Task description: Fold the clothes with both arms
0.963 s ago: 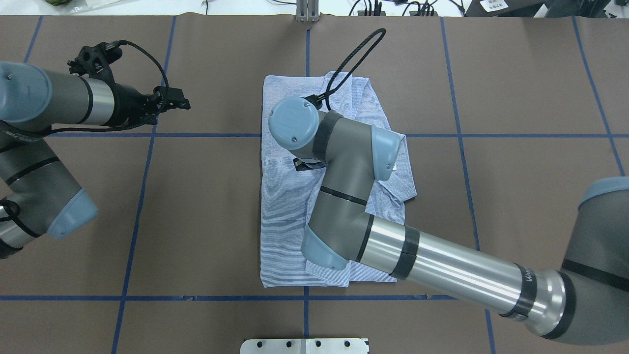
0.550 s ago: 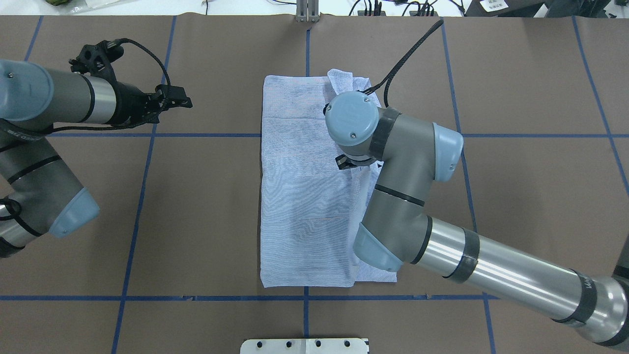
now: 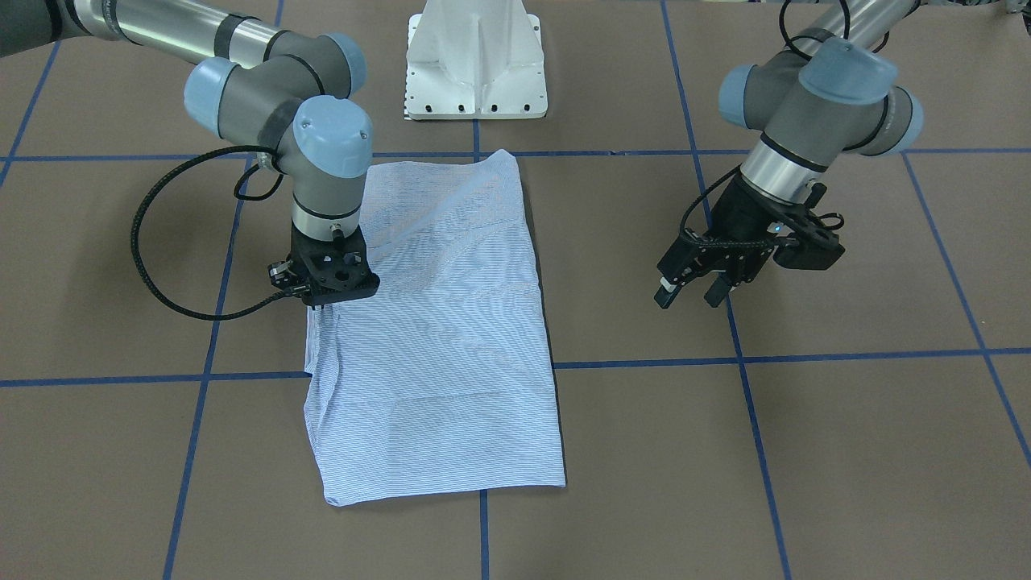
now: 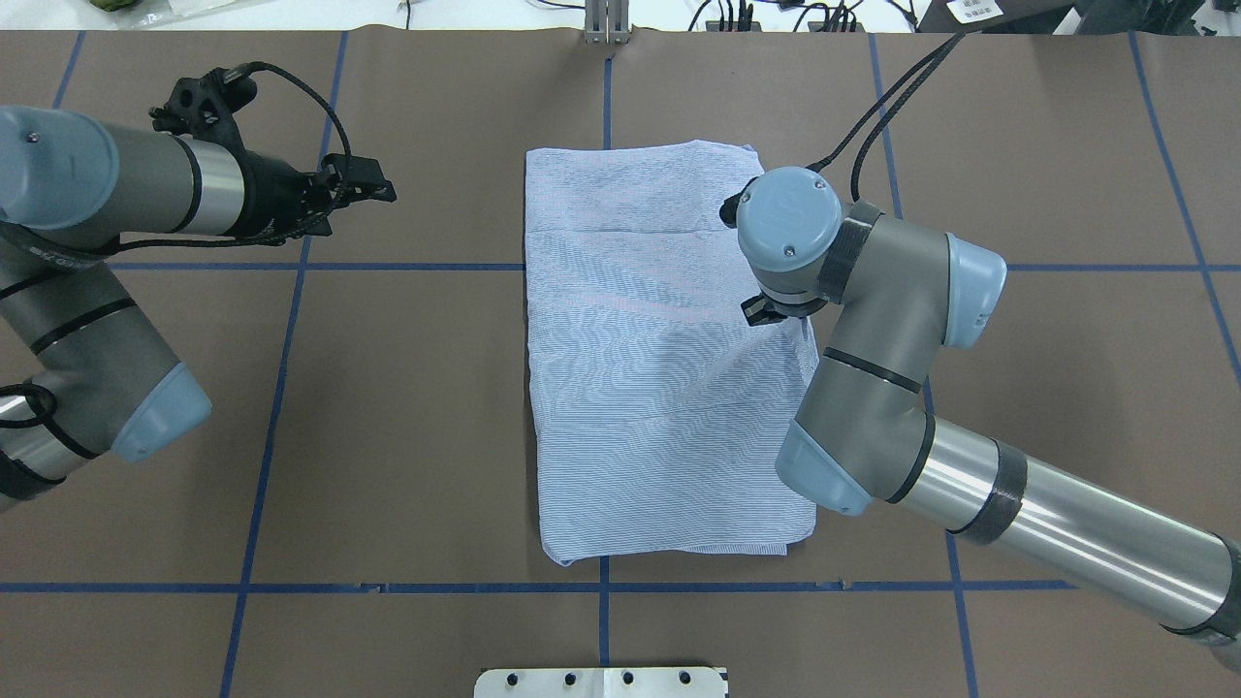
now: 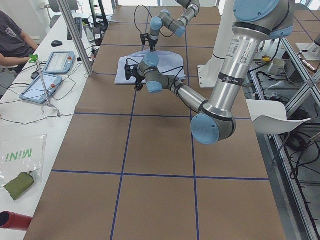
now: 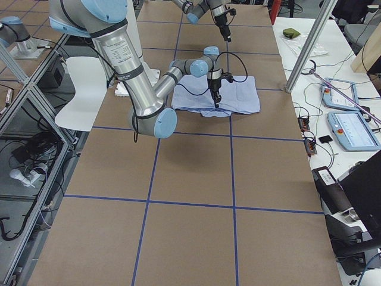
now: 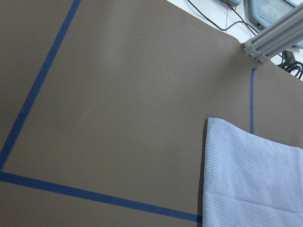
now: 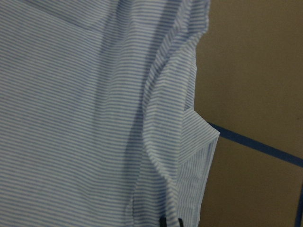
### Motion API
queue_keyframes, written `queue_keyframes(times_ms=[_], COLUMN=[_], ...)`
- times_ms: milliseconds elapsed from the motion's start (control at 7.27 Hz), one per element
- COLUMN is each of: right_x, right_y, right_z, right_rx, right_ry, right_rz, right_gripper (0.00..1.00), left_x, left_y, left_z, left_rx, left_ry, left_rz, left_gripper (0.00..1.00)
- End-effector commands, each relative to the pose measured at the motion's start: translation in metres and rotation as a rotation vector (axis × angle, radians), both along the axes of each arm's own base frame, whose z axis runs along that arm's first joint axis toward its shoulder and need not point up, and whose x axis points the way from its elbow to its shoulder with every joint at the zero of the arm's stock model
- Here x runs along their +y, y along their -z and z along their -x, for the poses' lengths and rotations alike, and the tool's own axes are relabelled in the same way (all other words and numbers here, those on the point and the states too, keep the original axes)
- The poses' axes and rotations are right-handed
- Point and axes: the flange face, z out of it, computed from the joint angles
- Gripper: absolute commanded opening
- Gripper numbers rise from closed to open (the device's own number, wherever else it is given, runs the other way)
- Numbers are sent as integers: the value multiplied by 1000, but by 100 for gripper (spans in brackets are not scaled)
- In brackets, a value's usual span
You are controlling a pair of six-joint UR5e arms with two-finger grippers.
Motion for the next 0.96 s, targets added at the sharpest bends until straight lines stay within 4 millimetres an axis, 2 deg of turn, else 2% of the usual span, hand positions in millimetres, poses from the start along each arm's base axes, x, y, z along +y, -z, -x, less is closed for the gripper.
queue_keyframes(times_ms=[0, 275, 413, 550, 825], right_x=[-5, -12, -11, -12, -8], right_y=[8, 18, 20, 11, -3], right_z=[-5, -10, -5, 8, 17], right_rx=[-14, -79, -106, -116, -113], right_ry=[-6, -19, -20, -9, 18], right_rz=[-11, -47, -61, -58, -20], right_gripper=[100, 100, 100, 100, 100], left_x=[0, 1, 1, -1, -1], left_y=[3, 7, 7, 13, 26], left_z=[0, 1, 1, -1, -1], left_rx=[5, 10, 10, 13, 29], left_ry=[0, 0, -1, -3, -3], left_rz=[-2, -8, -12, -21, -38], left_gripper=[100, 100, 100, 100, 100])
